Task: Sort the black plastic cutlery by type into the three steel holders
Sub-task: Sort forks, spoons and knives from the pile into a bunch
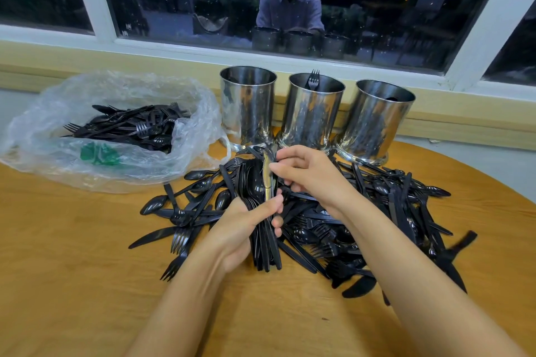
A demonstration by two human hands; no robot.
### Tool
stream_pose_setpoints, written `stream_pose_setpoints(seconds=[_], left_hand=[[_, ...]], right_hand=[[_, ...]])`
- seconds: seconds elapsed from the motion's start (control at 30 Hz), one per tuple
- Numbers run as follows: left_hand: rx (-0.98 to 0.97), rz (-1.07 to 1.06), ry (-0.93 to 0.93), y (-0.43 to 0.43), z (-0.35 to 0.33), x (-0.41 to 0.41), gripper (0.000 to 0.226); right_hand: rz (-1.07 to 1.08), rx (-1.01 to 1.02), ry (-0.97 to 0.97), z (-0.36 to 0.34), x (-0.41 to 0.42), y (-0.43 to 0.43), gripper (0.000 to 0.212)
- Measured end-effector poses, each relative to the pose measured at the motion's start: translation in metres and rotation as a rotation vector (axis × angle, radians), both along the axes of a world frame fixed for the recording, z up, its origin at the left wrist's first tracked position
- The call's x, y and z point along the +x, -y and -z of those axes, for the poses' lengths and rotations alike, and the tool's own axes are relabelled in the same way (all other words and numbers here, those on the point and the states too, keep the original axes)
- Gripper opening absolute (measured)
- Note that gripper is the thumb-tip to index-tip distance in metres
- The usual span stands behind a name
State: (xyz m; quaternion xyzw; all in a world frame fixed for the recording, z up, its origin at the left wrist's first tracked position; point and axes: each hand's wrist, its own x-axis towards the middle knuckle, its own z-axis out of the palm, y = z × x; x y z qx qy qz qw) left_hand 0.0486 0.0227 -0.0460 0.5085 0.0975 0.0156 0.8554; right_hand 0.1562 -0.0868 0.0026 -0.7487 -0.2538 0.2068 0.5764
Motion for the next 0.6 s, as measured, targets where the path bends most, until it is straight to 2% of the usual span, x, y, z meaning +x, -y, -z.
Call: stream_pose_setpoints(seconds=[0.13,0.27,0.33,0.43,0.5,0.6], left_hand=[[0.059,-0.033,-0.04,0.002,-0.001,0.0,0.017],[0.164,-0.069,-0.089,0.004,0.002,0.0,0.016],[0.144,-0.079,-0.099,0.004,0.002,0.001,0.017],[0.049,-0.102,-0.112,0.003,-0.002,0.0,0.019],[-0.024,-0.103,-0.132,0.004,-0.005,0.0,0.021],[-0.064,-0.081,-0.138,0.005,-0.006,-0.001,0.025]], right_hand=[[0.107,0.066,0.096,0.003,-0.003,-0.003,0.031],[0.164,0.048,0.271,0.003,-0.002,-0.006,0.012],[0.185,0.005,0.31,0.003,0.002,-0.006,0.009],[0.265,0.012,0.349,-0.004,0.011,-0.001,0.016],[0.316,0.079,0.367,-0.014,0.016,0.005,0.016],[0.368,0.282,0.32,-0.029,0.021,0.012,0.013]])
